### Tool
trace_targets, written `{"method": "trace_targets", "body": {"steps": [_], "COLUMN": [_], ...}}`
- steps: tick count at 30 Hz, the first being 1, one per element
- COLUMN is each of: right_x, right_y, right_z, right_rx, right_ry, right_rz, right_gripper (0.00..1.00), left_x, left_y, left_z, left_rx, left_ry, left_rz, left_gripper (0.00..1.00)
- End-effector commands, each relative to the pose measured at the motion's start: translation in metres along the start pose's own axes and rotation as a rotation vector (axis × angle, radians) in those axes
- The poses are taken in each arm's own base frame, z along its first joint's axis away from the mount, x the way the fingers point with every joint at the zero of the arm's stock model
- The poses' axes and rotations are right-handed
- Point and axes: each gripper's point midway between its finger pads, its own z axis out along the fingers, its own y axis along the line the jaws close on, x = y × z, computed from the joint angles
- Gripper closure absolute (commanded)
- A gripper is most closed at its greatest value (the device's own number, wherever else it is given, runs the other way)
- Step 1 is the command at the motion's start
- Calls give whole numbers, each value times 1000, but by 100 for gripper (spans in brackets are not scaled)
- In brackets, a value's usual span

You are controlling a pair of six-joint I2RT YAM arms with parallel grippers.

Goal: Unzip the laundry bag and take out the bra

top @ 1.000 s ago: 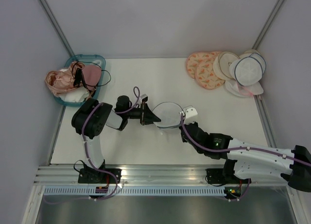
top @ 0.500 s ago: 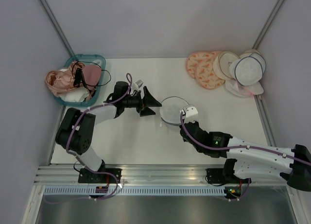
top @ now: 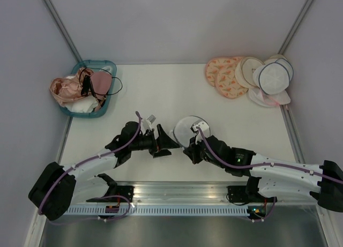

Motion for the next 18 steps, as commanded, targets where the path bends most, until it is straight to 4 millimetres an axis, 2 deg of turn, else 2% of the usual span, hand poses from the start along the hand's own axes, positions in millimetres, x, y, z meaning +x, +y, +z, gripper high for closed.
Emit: {"method": "trace_targets", "body": {"steps": [1,8,10,11,12,13,14,16,18], "right_x": [-12,-3,0,0,0,1,1,0,1], "right_y": [32,35,33,31,30,28,27,24,20], "right_z": [-1,0,0,-1,-1,-1,-2,-3,-4], "right_rx": [-157,-179,-170,-166,-161,-153,-148,-132,-113], "right_ry": [-30,8,17,16,17,16,16,13,23], "right_rz": [31,8,5,2,1,1,-3,-5,-13], "right_gripper": [100,100,100,100,100,99,99,100,100], "left_x": [-32,-54,-55,-55,-55,-54,-53,-55,-56], "left_y": [-19,-24,-25,-26,-26,-27,-27,-28,-26], "left_z": [1,21,28,29,30,31,31,31,29], "left_rx": [19,31,51,59,63,73,74,67,39], "left_ry": [-156,-174,-155,-153,-148,-139,-136,-139,-139], "left_rz": [-16,-23,-26,-23,-23,-22,-21,-11,-6], "left_gripper": [0,2,13,21,42,55,82,98,98]}}
